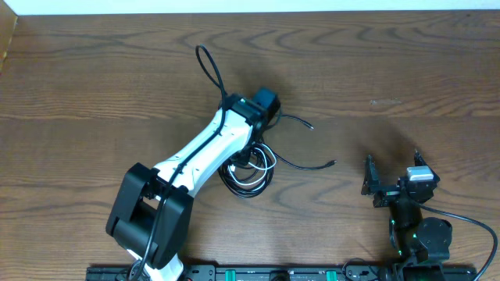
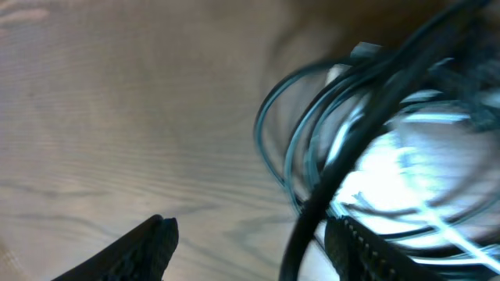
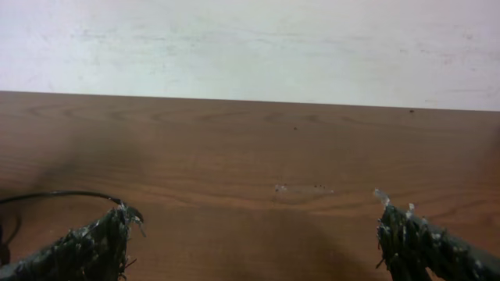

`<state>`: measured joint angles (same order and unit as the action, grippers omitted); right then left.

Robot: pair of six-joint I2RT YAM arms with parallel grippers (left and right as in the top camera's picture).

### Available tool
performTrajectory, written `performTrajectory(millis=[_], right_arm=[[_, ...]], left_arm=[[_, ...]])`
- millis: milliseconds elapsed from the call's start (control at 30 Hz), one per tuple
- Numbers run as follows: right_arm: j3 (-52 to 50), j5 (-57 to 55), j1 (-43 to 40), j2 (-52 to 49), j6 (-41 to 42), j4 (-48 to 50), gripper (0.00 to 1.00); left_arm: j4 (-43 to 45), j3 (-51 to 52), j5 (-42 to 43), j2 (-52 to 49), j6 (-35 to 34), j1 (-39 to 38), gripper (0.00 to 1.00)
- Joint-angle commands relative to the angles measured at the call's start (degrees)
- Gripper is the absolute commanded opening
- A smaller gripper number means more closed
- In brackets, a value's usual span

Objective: Untangle cables
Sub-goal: 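Lower the left gripper onto the cable bundle and close on black cables, then lift the grasped black cables upward with the left gripper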

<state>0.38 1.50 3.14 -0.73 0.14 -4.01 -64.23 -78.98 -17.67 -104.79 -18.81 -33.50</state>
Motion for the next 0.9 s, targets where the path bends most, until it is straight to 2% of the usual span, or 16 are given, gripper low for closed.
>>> performTrajectory(millis=[0,67,233,267,333,367,433,667,867], right_arm=[[-0.1,-0.3,0.3,0.1,-0.6,-0.3,0.99],[-0.1,-0.3,0.3,0.1,-0.6,-0.3,0.99],[-0.1,-0.3,0.3,0.1,-0.6,-0.3,0.99],[-0.1,-0.3,0.3,0.1,-0.6,-0.3,0.99],[-0.1,-0.3,0.3,0.1,-0.6,-0.3,0.99],[-0.1,-0.3,0.3,0.1,-0.6,-0.3,0.99],[-0.1,-0.3,0.3,0.1,-0.6,-0.3,0.99],[-0.1,-0.3,0.3,0.1,-0.6,-0.3,0.99],[-0.1,-0.3,0.3,0.1,-0.6,-0.3,0.99]], left_arm=[[-0.6,-5.5,6.1,1.6,-2.3,0.1,0.68],[-1.4,-7.9,6.6,2.1,-5.3,0.0,0.72],[-0.8,-9.4,7.0,3.2,-11.4,0.0,0.73],[-0.6,-9.4,8.0,3.2,-12.8,0.0,0.63],[0.2,-9.3,11.6,2.9,-14.2,-0.4,0.34],[1.1,-8.9,13.6,2.6,-14.3,-0.8,0.24],[3.4,-7.4,15.8,2.3,-14.3,-1.7,0.14],[11.1,-1.6,15.5,0.9,-14.7,-4.4,0.16],[14.5,1.9,12.2,0.1,-19.3,-4.2,0.17]])
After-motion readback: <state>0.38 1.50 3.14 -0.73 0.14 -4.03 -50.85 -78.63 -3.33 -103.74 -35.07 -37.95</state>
